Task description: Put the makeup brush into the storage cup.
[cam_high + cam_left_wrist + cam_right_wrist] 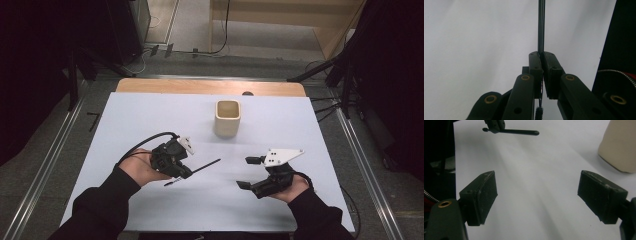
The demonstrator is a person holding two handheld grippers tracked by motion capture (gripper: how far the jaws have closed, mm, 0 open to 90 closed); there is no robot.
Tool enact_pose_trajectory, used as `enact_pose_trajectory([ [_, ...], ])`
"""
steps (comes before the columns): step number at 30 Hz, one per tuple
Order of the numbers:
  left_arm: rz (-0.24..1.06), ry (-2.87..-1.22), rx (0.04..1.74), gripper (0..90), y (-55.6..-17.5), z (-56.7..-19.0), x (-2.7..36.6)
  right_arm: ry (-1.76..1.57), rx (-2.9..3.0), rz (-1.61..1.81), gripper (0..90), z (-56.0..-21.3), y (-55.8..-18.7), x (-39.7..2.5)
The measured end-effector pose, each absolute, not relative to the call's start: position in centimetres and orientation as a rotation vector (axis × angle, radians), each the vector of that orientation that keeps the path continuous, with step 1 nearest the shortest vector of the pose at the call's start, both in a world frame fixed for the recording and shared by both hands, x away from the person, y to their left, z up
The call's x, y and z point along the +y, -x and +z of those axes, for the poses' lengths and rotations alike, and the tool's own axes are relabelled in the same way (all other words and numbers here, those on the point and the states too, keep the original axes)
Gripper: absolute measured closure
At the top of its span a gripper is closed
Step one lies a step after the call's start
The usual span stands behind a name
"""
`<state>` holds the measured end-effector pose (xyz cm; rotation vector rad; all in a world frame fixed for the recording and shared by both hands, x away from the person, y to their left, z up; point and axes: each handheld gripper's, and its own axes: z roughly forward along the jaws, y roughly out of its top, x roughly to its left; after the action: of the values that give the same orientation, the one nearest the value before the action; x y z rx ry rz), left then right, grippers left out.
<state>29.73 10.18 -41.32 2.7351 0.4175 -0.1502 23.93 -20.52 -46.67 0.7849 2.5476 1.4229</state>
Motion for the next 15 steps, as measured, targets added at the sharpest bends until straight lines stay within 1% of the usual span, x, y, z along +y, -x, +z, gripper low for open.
enact_pose_trajectory([
  [3,-0.134,-2.770,0.382,86.9,-29.8,-41.1,10.0,-0.784,2.574,1.383,18.1,-46.6,-24.1,-19.9],
  [7,-0.187,-2.783,0.340,86.9,-29.9,-41.0,9.8,-0.733,2.619,1.355,18.3,-46.5,-24.2,-18.9],
  [15,-0.167,-2.863,0.252,86.9,-29.7,-41.0,9.1,-0.679,2.689,1.335,20.4,-46.4,-24.8,-17.5],
])
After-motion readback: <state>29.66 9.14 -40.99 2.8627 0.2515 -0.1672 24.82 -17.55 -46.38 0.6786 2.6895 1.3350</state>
